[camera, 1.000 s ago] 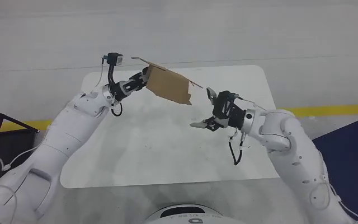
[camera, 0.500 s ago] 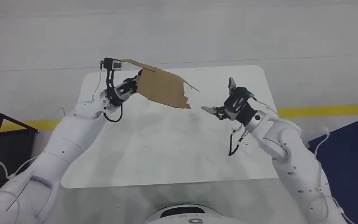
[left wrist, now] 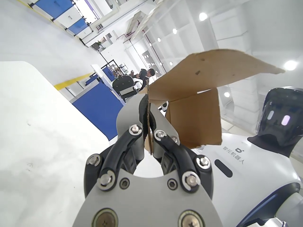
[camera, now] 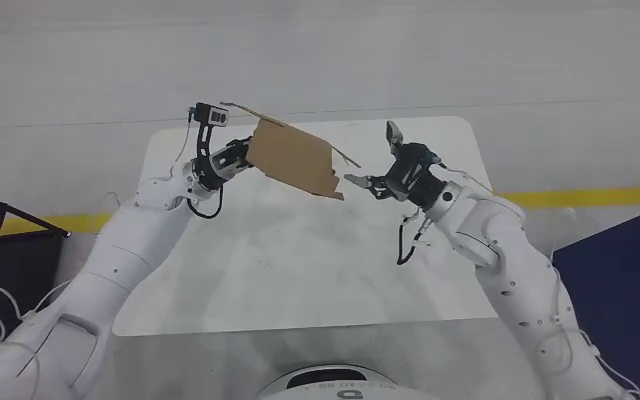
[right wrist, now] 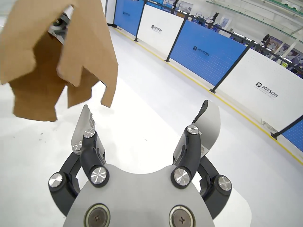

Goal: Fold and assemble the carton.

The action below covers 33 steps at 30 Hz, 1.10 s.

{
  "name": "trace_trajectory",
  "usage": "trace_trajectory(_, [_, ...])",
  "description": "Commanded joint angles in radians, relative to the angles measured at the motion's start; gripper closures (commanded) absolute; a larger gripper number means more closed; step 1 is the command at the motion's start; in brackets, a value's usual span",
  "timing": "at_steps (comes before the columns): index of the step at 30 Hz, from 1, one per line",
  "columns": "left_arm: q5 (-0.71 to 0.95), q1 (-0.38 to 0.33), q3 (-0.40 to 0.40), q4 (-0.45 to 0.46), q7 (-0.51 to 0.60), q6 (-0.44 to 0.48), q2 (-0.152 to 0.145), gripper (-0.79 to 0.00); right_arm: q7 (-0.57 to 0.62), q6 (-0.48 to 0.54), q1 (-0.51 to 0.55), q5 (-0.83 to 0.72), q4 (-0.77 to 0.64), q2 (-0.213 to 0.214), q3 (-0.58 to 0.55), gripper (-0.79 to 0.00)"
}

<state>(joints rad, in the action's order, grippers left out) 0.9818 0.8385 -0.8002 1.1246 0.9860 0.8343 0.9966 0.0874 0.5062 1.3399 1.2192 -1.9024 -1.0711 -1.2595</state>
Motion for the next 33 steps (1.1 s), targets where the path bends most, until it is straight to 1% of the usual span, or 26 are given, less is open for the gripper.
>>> trace_trajectory(1, [0.008, 0.001, -0.002, 0.001, 0.01, -0.01, 0.005, 0.0, -0.018, 0.039, -0.006, -0.032, 0.009, 0.0, -0.001, -0.714])
trace_trajectory(3, [0.01, 0.002, -0.001, 0.002, 0.022, -0.022, 0.012, 0.0, -0.039, 0.083, -0.013, -0.063, 0.017, 0.0, 0.0, -0.662])
trace_trajectory(4, [0.01, 0.002, -0.001, 0.0, 0.025, -0.025, 0.016, 0.0, -0.044, 0.097, -0.016, -0.071, 0.021, 0.0, -0.001, -0.622])
trace_trajectory(5, [0.009, 0.002, -0.001, -0.002, 0.028, -0.028, 0.019, 0.0, -0.048, 0.107, -0.019, -0.076, 0.024, 0.0, -0.001, -0.603])
trace_trajectory(6, [0.011, 0.002, -0.001, -0.005, 0.031, -0.032, 0.023, 0.0, -0.05, 0.113, -0.021, -0.08, 0.027, 0.0, -0.001, -0.545])
trace_trajectory(10, [0.015, -0.006, -0.004, -0.008, 0.06, -0.06, 0.036, 0.0, -0.052, 0.119, -0.031, -0.079, 0.033, -0.001, 0.005, -0.413])
trace_trajectory(11, [0.016, -0.007, -0.005, -0.009, 0.069, -0.069, 0.04, 0.0, -0.055, 0.12, -0.034, -0.079, 0.035, -0.002, 0.006, -0.391])
trace_trajectory(13, [0.012, -0.01, -0.009, -0.013, 0.082, -0.082, 0.045, 0.0, -0.062, 0.127, -0.04, -0.082, 0.04, -0.003, 0.007, -0.376])
trace_trajectory(16, [-0.002, -0.011, -0.015, -0.022, 0.089, -0.09, 0.053, 0.0, -0.075, 0.146, -0.047, -0.091, 0.048, -0.003, 0.008, -0.326])
trace_trajectory(18, [-0.007, -0.011, -0.02, -0.026, 0.091, -0.091, 0.058, 0.0, -0.068, 0.163, -0.052, -0.089, 0.049, -0.003, 0.01, -0.308])
trace_trajectory(19, [-0.009, -0.01, -0.022, -0.028, 0.093, -0.093, 0.061, 0.0, -0.059, 0.173, -0.055, -0.082, 0.045, -0.002, 0.013, -0.259])
trace_trajectory(20, [-0.011, -0.009, -0.025, -0.031, 0.094, -0.094, 0.063, 0.0, -0.054, 0.182, -0.057, -0.08, 0.041, -0.002, 0.017, -0.166])
trace_trajectory(21, [-0.011, -0.008, -0.028, -0.032, 0.096, -0.096, 0.065, 0.0, -0.047, 0.19, -0.059, -0.076, 0.037, -0.002, 0.021, -0.108])
trace_trajectory(22, [-0.014, -0.007, -0.03, -0.035, 0.099, -0.099, 0.067, 0.0, -0.042, 0.197, -0.062, -0.074, 0.035, -0.002, 0.024, 0.0])
trace_trajectory(30, [-0.059, -0.004, -0.058, -0.064, 0.108, -0.109, 0.077, 0.0, -0.048, 0.232, -0.086, -0.096, 0.064, -0.003, 0.03, 0.0])
trace_trajectory(31, [-0.066, -0.003, -0.061, -0.065, 0.112, -0.113, 0.077, -0.129, -0.047, 0.236, -0.091, -0.098, 0.071, -0.003, 0.031, 0.0])
trace_trajectory(32, [-0.072, -0.002, -0.064, -0.065, 0.117, -0.117, 0.078, -0.314, -0.048, 0.241, -0.096, -0.101, 0.077, -0.004, 0.032, 0.0])
trace_trajectory(33, [-0.082, -0.001, -0.068, -0.071, 0.119, -0.119, 0.077, -0.785, -0.05, 0.246, -0.101, -0.105, 0.085, -0.004, 0.033, 0.0])
